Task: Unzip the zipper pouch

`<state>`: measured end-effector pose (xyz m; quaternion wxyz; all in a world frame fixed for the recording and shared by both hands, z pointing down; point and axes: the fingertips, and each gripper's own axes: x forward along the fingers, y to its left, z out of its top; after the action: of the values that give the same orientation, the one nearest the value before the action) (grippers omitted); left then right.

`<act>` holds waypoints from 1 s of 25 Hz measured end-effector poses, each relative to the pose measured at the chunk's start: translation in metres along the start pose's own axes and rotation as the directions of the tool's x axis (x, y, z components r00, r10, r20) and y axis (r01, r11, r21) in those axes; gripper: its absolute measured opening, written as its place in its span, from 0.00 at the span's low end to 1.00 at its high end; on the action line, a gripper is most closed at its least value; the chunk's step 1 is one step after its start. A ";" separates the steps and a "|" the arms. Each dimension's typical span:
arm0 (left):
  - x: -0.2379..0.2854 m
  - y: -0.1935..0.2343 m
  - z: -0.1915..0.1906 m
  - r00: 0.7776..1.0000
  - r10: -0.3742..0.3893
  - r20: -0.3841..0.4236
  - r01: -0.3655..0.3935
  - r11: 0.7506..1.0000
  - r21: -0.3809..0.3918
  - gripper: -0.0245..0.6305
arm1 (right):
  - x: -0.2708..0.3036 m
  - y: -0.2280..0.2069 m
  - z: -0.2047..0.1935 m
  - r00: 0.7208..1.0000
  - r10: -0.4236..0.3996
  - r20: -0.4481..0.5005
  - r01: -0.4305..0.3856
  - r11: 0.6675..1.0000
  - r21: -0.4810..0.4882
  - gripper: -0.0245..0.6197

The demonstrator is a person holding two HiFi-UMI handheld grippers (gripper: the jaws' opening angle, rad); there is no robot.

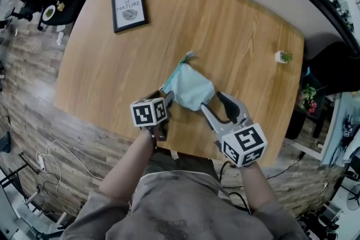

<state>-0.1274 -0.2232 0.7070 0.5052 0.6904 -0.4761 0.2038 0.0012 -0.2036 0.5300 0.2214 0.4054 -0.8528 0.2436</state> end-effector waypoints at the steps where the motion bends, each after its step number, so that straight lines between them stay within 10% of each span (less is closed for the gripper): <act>1: 0.001 0.001 -0.001 1.000 0.016 0.003 -0.016 1.000 -0.006 0.37 | 0.000 -0.001 -0.001 1.000 -0.001 -0.002 0.001 1.000 0.004 0.37; 13: 0.001 0.020 -0.003 0.966 0.254 0.053 -0.258 0.961 0.102 0.14 | -0.004 -0.015 -0.020 1.000 -0.016 -0.017 0.017 0.998 0.061 0.37; 25: -0.013 0.023 0.014 0.984 0.131 0.120 -0.150 0.974 0.169 0.07 | -0.010 -0.004 -0.014 1.000 -0.004 -0.004 0.004 0.999 0.037 0.37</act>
<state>-0.1560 -0.2305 0.7033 0.3997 0.7071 -0.5303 0.2428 0.0126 -0.1919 0.5363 0.2159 0.4106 -0.8469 0.2598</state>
